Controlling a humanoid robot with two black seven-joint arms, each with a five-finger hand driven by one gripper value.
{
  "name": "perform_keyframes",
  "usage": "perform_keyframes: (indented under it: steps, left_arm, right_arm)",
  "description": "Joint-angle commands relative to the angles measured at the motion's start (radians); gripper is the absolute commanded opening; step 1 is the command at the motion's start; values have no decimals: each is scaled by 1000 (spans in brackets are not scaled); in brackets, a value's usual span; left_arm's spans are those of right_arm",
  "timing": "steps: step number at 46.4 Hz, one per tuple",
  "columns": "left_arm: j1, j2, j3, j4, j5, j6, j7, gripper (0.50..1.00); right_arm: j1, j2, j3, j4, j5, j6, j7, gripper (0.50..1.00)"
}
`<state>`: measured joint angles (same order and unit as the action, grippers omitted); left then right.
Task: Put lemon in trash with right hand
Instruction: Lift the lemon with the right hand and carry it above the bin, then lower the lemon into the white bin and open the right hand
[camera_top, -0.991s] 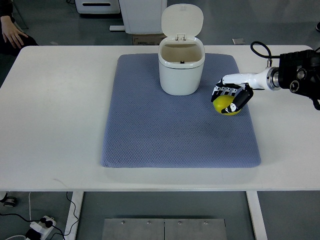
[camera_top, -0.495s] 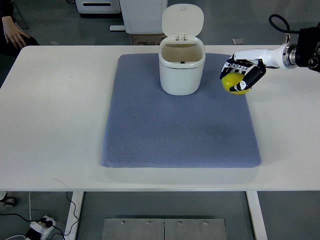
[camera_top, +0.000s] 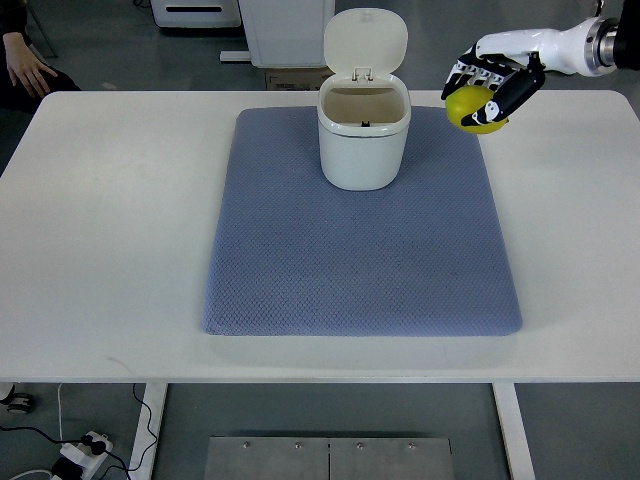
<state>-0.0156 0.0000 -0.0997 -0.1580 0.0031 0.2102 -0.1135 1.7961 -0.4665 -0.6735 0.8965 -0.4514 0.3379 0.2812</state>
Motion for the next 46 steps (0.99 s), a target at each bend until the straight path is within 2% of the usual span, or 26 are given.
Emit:
perform_keyframes:
  steps: [1, 11, 30, 46]
  left_arm:
    - [0, 0, 0, 0, 0, 0, 0, 1000]
    - [0, 0, 0, 0, 0, 0, 0, 1000]
    - [0, 0, 0, 0, 0, 0, 0, 1000]
    - [0, 0, 0, 0, 0, 0, 0, 1000]
  right_arm:
    - [6, 5, 0, -1, 37, 0, -2, 500]
    - [14, 65, 2, -47, 164, -11, -10, 500]
    - [-4, 170, 41, -96, 398, -86, -16, 500]
    - [-67, 249, 43, -149, 396, -109, -16, 500]
